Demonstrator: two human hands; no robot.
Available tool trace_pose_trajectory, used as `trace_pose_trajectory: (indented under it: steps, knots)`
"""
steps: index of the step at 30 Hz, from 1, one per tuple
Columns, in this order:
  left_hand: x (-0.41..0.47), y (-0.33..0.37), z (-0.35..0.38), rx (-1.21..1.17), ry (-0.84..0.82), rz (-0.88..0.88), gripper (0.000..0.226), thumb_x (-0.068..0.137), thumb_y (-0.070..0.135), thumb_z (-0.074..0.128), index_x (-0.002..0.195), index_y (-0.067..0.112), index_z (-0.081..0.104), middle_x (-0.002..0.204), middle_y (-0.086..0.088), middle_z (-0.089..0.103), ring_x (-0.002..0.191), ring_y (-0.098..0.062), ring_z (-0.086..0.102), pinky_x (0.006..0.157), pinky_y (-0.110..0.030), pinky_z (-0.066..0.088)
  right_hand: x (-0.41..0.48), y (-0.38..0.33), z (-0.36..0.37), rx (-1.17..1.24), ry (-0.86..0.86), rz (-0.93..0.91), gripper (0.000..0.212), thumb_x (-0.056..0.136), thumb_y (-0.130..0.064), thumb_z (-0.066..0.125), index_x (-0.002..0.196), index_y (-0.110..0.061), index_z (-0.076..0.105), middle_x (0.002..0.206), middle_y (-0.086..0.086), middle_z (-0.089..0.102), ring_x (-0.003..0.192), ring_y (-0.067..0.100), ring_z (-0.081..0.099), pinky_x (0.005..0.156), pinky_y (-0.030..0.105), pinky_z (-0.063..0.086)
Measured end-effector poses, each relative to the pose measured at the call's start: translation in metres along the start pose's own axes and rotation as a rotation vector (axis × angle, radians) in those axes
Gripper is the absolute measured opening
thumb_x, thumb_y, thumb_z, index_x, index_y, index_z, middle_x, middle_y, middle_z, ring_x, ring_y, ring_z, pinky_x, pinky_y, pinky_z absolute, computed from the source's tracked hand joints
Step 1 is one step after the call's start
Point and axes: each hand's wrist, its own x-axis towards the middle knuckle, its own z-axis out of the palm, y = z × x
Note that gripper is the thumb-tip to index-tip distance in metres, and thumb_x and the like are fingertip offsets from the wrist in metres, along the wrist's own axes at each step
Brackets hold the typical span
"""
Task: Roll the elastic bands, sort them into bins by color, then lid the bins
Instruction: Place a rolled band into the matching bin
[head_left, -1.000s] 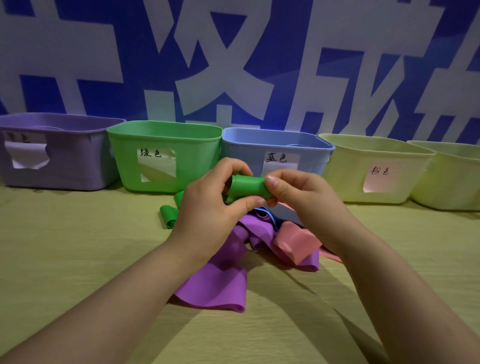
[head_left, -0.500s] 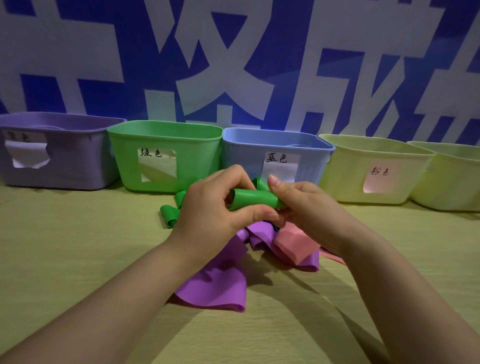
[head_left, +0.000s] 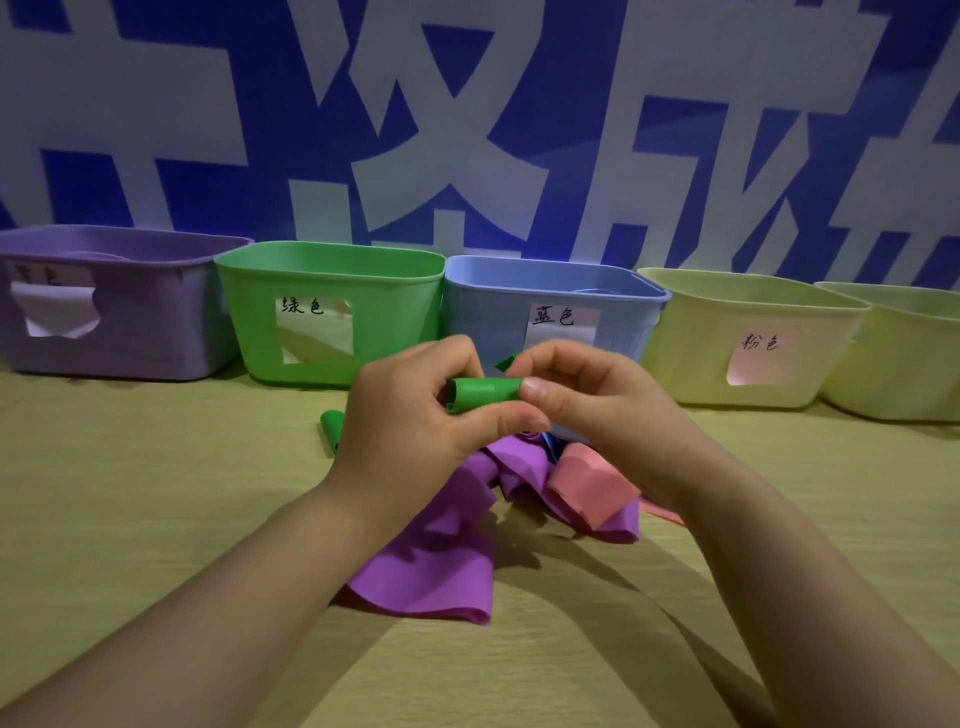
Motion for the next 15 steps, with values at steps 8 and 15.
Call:
trace_pose_trajectory:
  steps: [8, 15]
  knots:
    - [0.003, 0.000, -0.001, -0.004, -0.102, -0.001, 0.038, 0.061, 0.056, 0.064, 0.088, 0.032, 0.055, 0.070, 0.015, 0.058, 0.067, -0.001, 0.052, 0.057, -0.012, 0.037, 0.002, -0.002, -0.001, -0.023, 0.136, -0.063, 0.014, 0.062, -0.021, 0.066, 0.074, -0.014, 0.062, 0.063, -0.008, 0.063, 0.061, 0.003, 0.056, 0.059, 0.011, 0.045]
    - [0.005, -0.006, 0.002, 0.024, -0.123, 0.055, 0.023, 0.068, 0.026, 0.072, 0.089, 0.025, 0.064, 0.083, 0.014, 0.062, 0.079, 0.002, 0.056, 0.070, -0.007, 0.039, 0.006, 0.009, 0.000, -0.177, 0.232, -0.067, 0.011, 0.069, -0.017, 0.075, 0.071, -0.023, 0.065, 0.070, -0.001, 0.065, 0.070, 0.013, 0.058, 0.070, 0.028, 0.050]
